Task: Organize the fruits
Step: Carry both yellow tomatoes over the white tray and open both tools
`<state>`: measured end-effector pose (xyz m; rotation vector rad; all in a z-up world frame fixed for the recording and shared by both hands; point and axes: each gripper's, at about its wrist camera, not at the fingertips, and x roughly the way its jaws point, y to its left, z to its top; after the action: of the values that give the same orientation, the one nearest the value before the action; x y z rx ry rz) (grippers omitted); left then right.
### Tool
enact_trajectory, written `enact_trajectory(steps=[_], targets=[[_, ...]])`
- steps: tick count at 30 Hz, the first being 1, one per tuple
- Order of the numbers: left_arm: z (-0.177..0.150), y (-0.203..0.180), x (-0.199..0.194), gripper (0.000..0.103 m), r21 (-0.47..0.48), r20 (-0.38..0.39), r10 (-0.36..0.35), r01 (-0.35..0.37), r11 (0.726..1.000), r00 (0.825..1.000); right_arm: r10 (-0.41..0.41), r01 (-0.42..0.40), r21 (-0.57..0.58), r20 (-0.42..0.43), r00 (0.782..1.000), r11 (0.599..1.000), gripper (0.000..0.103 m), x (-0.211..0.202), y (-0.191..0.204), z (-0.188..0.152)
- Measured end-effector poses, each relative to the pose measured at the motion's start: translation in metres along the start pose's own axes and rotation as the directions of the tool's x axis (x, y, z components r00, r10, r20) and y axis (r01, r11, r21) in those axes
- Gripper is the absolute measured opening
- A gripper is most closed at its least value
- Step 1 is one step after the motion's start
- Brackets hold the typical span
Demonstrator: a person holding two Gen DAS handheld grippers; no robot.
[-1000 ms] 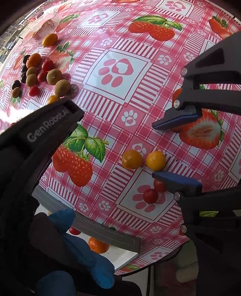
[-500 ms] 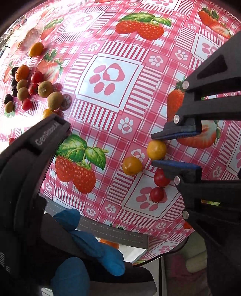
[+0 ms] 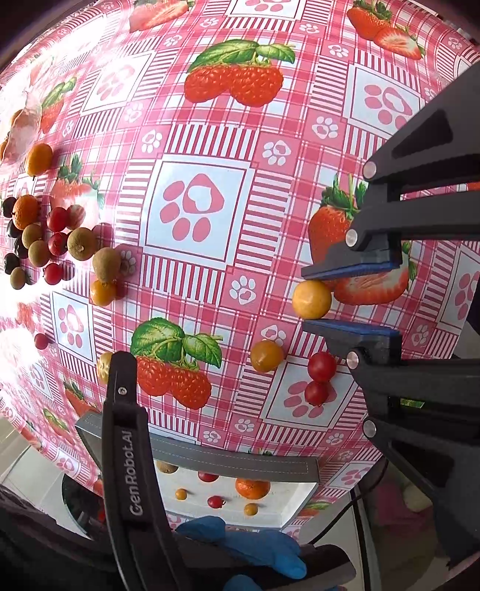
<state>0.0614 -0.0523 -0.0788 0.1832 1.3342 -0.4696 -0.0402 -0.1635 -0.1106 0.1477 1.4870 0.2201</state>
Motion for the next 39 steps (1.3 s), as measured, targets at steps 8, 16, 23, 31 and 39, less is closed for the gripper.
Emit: enact_trajectory(steps=[8, 16, 23, 31, 39], targets=[[-0.041, 0.04, -0.031, 0.024, -0.104, 0.023, 0.017, -0.014, 0.994, 1.0, -0.005, 0.005, -0.013, 0.009, 1.0, 1.0, 0.023, -0.017, 0.02, 0.001], [-0.068, 0.085, -0.052, 0.024, -0.211, 0.037, 0.044, -0.035, 0.977, 0.998, -0.004, 0.005, -0.049, 0.017, 1.0, 0.999, 0.023, -0.026, 0.051, 0.019], [-0.084, 0.121, -0.067, 0.024, -0.289, 0.059, 0.073, -0.053, 0.956, 0.996, -0.001, 0.003, -0.135, 0.02, 1.0, 0.991, 0.023, -0.022, 0.09, 0.042], [-0.092, 0.167, -0.072, 0.024, -0.345, 0.066, 0.125, -0.095, 0.934, 0.99, 0.034, -0.033, -0.188, 0.005, 0.999, 0.982, 0.023, -0.009, 0.137, 0.077], [-0.081, 0.212, -0.057, 0.024, -0.377, 0.049, 0.172, -0.141, 0.915, 0.984, 0.035, -0.038, -0.234, -0.015, 0.999, 0.971, 0.023, 0.023, 0.19, 0.123]])
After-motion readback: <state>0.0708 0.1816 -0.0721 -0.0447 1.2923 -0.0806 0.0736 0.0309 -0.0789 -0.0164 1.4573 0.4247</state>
